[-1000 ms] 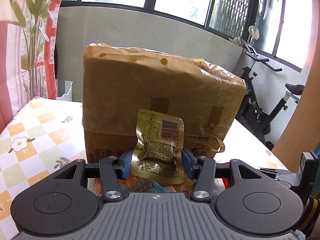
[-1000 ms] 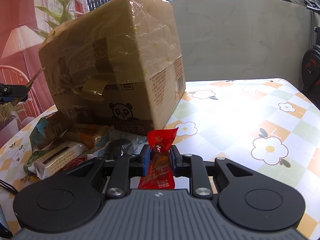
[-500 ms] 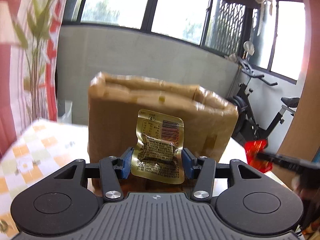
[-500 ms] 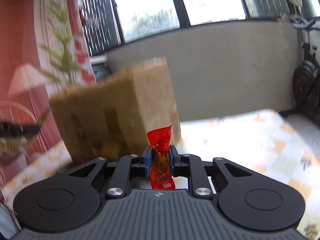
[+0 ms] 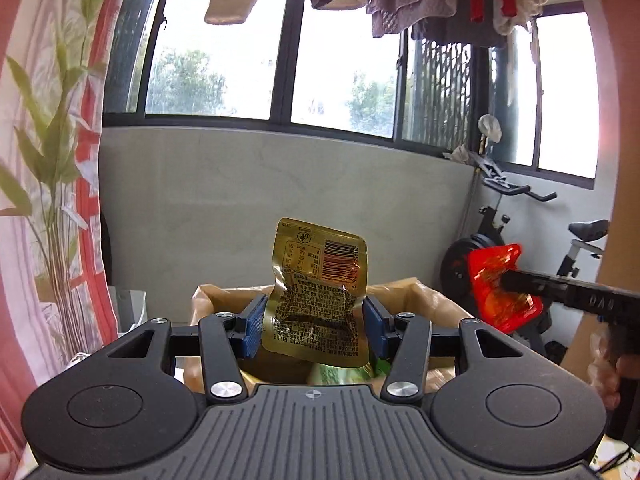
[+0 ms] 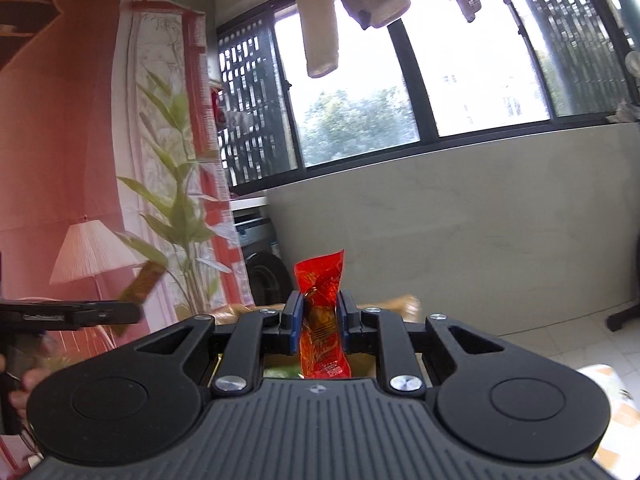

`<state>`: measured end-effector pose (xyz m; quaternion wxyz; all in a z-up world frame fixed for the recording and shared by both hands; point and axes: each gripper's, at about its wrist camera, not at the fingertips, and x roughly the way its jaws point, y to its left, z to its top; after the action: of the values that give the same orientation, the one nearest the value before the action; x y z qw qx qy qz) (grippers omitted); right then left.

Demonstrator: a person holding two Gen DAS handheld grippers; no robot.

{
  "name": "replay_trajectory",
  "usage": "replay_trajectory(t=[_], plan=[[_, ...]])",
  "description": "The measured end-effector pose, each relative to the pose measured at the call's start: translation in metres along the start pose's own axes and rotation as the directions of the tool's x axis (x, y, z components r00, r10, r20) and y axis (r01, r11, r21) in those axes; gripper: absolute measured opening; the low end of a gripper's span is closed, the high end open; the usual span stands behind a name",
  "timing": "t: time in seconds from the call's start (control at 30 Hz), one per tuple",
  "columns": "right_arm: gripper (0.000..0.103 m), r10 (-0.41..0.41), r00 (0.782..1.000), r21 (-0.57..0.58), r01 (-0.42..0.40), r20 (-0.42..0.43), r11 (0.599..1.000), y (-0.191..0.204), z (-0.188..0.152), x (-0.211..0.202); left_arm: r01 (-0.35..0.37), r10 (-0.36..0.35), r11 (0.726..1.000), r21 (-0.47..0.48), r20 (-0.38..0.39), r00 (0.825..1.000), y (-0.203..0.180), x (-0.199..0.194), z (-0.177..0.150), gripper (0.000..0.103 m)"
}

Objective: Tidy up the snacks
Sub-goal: 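Open both grippers above the box to drop both packets in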

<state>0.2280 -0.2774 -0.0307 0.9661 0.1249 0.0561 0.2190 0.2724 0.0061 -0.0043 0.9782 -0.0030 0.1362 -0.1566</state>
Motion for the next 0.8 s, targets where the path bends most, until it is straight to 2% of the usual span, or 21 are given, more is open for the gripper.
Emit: replay_trajectory(t=[0.1, 0.2, 0.33, 0.37, 0.4, 0.47, 0.63, 0.8], plan=[[0.019, -0.002, 0.997, -0.001, 0.002, -0.071, 1.000, 0.005, -0.001, 0.035, -0.015, 0.014, 1.000, -0.018, -0.040, 0.999, 0.000, 0.025, 0.006, 0.053], [0.019, -0.038, 0.987, 0.004, 0.039, -0.153, 0.999, 0.006, -0.010, 0.063, -0.049, 0.048, 0.999, -0.006, -0.082, 0.995, 0.003, 0.044, 0.005, 0.054], [0.023, -0.102, 0.966, 0.025, 0.111, -0.238, 0.994, 0.001, -0.021, 0.082, -0.098, 0.100, 0.995, 0.022, -0.137, 0.986, 0.005, 0.069, 0.000, 0.059], [0.023, -0.116, 0.962, 0.032, 0.128, -0.246, 0.991, 0.000, -0.022, 0.081, -0.100, 0.102, 0.995, 0.019, -0.149, 0.984, 0.007, 0.071, -0.001, 0.063], [0.024, -0.122, 0.961, 0.045, 0.137, -0.246, 0.990, -0.002, -0.022, 0.080, -0.098, 0.099, 0.995, 0.011, -0.157, 0.983, 0.010, 0.073, -0.002, 0.065], [0.033, -0.118, 0.964, 0.070, 0.138, -0.238, 0.988, -0.008, -0.022, 0.070, -0.099, 0.097, 0.995, -0.003, -0.159, 0.982, 0.015, 0.070, -0.004, 0.069], [0.033, -0.119, 0.973, 0.052, 0.132, -0.197, 0.990, -0.009, -0.018, 0.043, -0.101, 0.099, 0.995, -0.010, -0.149, 0.984, 0.024, 0.048, -0.006, 0.069], [0.033, -0.093, 0.981, 0.037, 0.101, -0.171, 0.994, -0.003, -0.020, 0.018, -0.139, 0.141, 0.990, 0.023, -0.110, 0.984, 0.023, 0.008, -0.010, 0.069]])
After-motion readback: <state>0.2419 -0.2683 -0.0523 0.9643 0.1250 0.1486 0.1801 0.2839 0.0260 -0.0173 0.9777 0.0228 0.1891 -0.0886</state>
